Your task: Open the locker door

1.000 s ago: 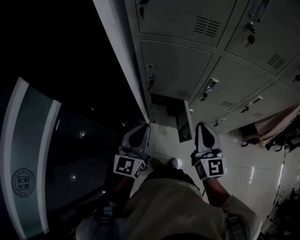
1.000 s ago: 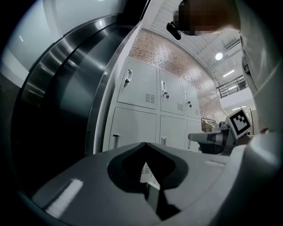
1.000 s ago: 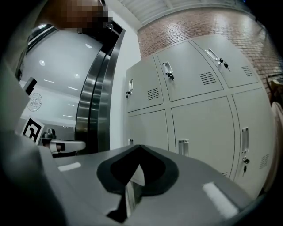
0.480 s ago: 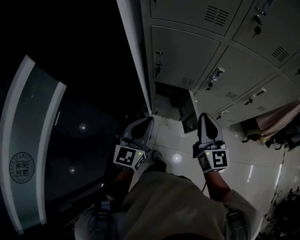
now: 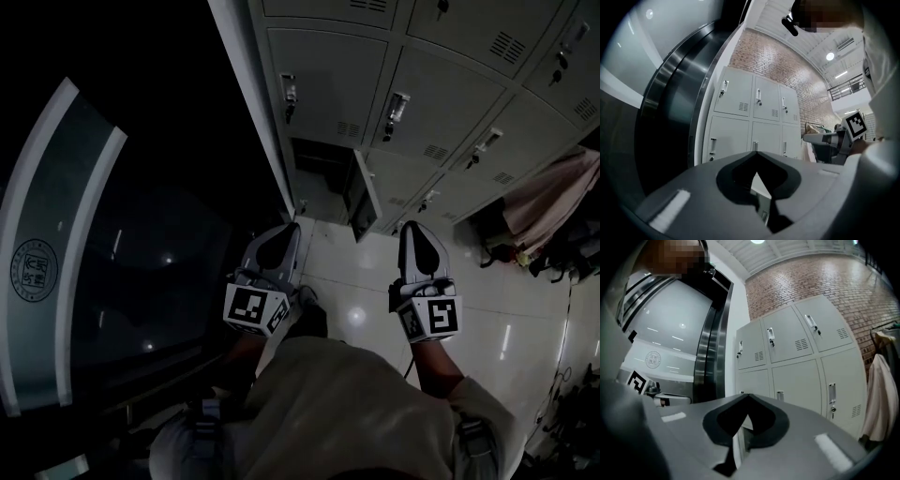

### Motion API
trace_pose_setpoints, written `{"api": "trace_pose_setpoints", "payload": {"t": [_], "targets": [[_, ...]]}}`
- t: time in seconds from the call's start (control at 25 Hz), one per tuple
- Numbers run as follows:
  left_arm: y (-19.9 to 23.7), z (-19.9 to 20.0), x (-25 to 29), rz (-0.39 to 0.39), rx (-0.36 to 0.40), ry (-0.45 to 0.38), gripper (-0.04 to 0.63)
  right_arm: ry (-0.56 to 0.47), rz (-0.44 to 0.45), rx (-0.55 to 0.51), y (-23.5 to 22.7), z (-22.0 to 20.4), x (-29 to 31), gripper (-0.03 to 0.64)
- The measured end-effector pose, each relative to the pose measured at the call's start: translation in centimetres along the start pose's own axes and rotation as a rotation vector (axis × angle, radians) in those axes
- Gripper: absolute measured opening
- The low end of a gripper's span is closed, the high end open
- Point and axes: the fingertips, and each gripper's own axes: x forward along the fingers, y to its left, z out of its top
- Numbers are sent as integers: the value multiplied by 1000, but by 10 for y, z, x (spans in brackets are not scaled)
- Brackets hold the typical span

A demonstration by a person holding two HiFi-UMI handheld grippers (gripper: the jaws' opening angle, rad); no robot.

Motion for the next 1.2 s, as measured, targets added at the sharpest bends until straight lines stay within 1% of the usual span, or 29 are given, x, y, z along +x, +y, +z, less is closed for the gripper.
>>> {"api": "trace_pose_setpoints", "payload": {"t": [0.12,0.2,0.32,0.36,0.4,0.44,0.48,0.56,0.68,0.92,0.96,1.08,1.2], "targets": [[-40,8,-25,9,-17,-11,56,3,-3,-30,-3,15,-49,2],[-69,15,-44,0,-14,-25,54,-1,0,-39,-1,27,-82,2],[-110,22,-72,-11,4,-28,51,-58,2,-34,5,48,-127,2],[-123,23,-80,-16,7,-24,51,-35,-2,-37,6,46,-143,2],[-137,24,-89,-25,9,-21,38,11,-5,-46,7,39,-161,2],[-152,24,-98,-35,8,-19,11,49,-6,-52,8,33,-178,2],[-166,25,-106,-41,6,-16,11,64,-7,-51,9,32,-194,2],[-192,31,-122,-44,3,-13,11,39,-7,-31,11,41,-219,2],[-226,46,-143,-59,3,-30,11,6,-5,-14,15,58,-256,2],[-268,65,-171,-88,10,-41,11,-74,-8,-2,23,89,-303,2],[-272,69,-174,-93,16,-45,11,-78,-10,-2,25,92,-309,2],[-279,77,-183,-108,26,-53,11,-47,-24,-23,31,93,-322,2],[-283,81,-191,-126,34,-53,11,-82,-41,-29,37,101,-329,2]]}}
